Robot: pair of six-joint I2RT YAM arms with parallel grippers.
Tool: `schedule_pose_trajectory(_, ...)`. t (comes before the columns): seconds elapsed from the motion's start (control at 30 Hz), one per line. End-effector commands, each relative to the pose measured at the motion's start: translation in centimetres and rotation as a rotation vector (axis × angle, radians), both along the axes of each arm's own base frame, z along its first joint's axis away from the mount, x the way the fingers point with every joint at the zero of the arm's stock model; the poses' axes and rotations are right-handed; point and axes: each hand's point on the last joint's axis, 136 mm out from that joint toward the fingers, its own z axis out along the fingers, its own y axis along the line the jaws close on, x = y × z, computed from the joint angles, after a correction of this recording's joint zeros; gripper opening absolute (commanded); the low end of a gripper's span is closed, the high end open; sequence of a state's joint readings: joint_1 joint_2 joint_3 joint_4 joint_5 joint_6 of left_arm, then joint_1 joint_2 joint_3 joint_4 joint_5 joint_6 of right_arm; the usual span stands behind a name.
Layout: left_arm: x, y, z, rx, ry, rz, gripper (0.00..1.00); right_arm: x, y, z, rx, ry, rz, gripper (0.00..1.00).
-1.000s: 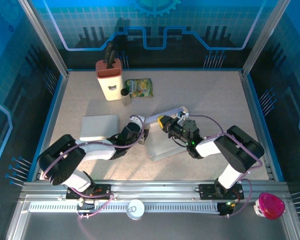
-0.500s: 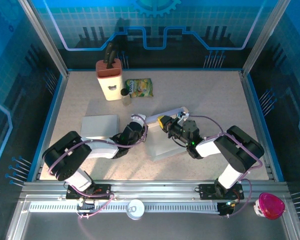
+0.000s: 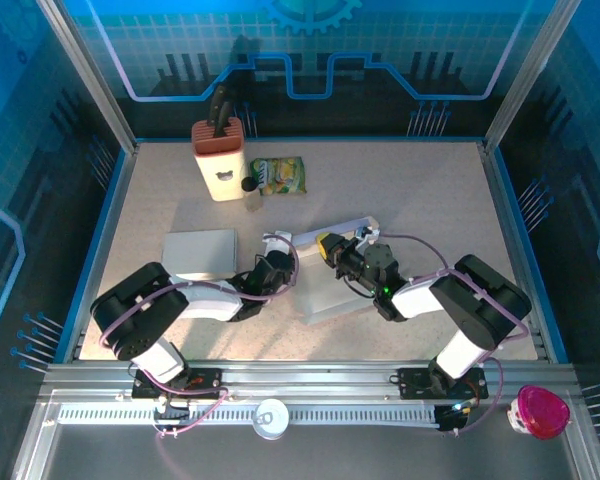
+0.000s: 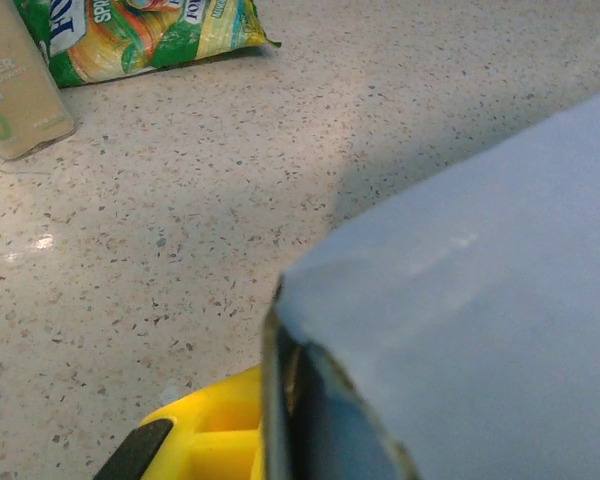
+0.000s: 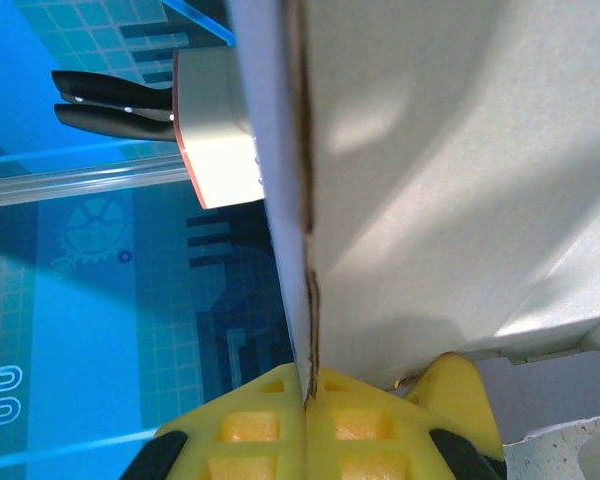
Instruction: Fold the paper box
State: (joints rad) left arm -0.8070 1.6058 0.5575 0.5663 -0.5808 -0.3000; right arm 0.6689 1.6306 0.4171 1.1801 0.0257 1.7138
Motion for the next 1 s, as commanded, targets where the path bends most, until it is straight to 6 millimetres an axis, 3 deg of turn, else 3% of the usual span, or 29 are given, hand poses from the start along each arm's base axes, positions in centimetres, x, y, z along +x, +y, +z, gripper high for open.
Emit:
schedule_pose_trajectory(0.0, 0.8, -1.5, 0.9, -0.101, -0.005, 0.033, 0.00, -1.5, 0.5, -2.1, -0.035, 0.064, 0.019, 0.00)
schedule_pose_trajectory(0.2, 1.1, -2.1, 0.9, -0.109, 0.010, 0.042, 0.00, -2.0, 0.8, -3.1, -0.018, 0.092, 0.003, 0.00)
schedule_pose_trajectory(0.43, 0.8, -0.3, 0.6, -0.048, 0.043, 0.118, 0.00, -2.1, 0.5, -3.0, -0.025, 0.076, -0.003, 0.00)
schedule_pose_trajectory(0.6, 0.2, 0.2, 0.9, 0.020, 0.052, 0.080, 0.00, -2.5, -0.9, -2.2, -0.103, 0.055, -0.001, 0.44)
schedule_pose_trajectory(0.67, 0.0, 0.6, 1.1, 0.036, 0.060, 0.071, 0.00, -2.8, -1.5, -1.7, -0.127, 0.052, 0.009, 0.56)
schedule_pose_trajectory(0.87, -0.5, 2.4, 0.9, 0.056, 0.150, 0.030, 0.00, -4.0, -4.4, 0.7, -0.278, 0.033, 0.033, 0.75)
schedule_pose_trajectory(0.97, -0.8, 3.3, 0.6, 0.017, 0.209, -0.008, 0.00, -4.4, -7.1, 2.1, -0.343, 0.012, 0.007, 0.76)
